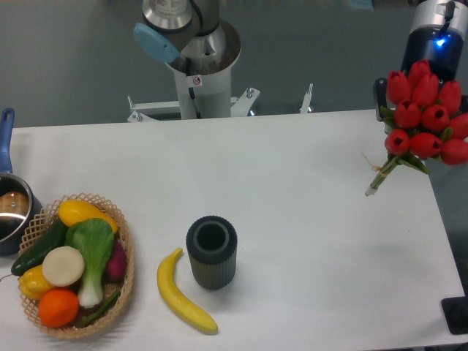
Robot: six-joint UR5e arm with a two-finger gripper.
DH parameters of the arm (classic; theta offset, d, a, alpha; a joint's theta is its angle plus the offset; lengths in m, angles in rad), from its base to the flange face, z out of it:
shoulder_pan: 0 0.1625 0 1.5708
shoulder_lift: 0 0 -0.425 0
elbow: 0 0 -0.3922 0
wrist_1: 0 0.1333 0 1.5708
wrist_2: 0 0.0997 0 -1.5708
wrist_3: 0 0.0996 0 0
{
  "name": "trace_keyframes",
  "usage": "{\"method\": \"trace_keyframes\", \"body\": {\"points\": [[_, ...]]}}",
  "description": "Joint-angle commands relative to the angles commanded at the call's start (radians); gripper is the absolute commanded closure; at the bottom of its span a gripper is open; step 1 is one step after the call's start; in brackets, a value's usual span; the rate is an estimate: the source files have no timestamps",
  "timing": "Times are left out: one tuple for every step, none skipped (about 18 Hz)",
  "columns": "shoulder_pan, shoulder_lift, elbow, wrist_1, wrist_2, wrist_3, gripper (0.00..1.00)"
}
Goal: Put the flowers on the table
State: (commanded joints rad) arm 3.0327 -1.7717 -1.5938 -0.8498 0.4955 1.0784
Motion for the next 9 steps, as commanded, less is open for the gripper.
{"method": "trace_keyframes", "body": {"points": [[-0.002, 0.002, -0.008, 0.002, 0.002, 0.002, 0.52], [-0.002, 0.006, -0.014, 0.0, 0.003, 0.002, 0.52], [0.0, 0.009, -0.011, -0.003, 0.003, -0.002, 0.52], [0.0, 0.012, -0.006, -0.005, 0.005, -0.005, 0.52], [0.002, 0.018, -0.011, -0.006, 0.018, -0.005, 0.52], [0.002, 0.026, -0.012, -0.008, 0.05, -0.005, 0.52], [0.002, 0.035, -0.015, -0.011, 0.093, -0.006, 0.53], [0.0, 0.046, -0.015, -0.021, 0.142, -0.006, 0.56], [-0.005, 0.058, -0.015, -0.038, 0.196, -0.006, 0.58]]}}
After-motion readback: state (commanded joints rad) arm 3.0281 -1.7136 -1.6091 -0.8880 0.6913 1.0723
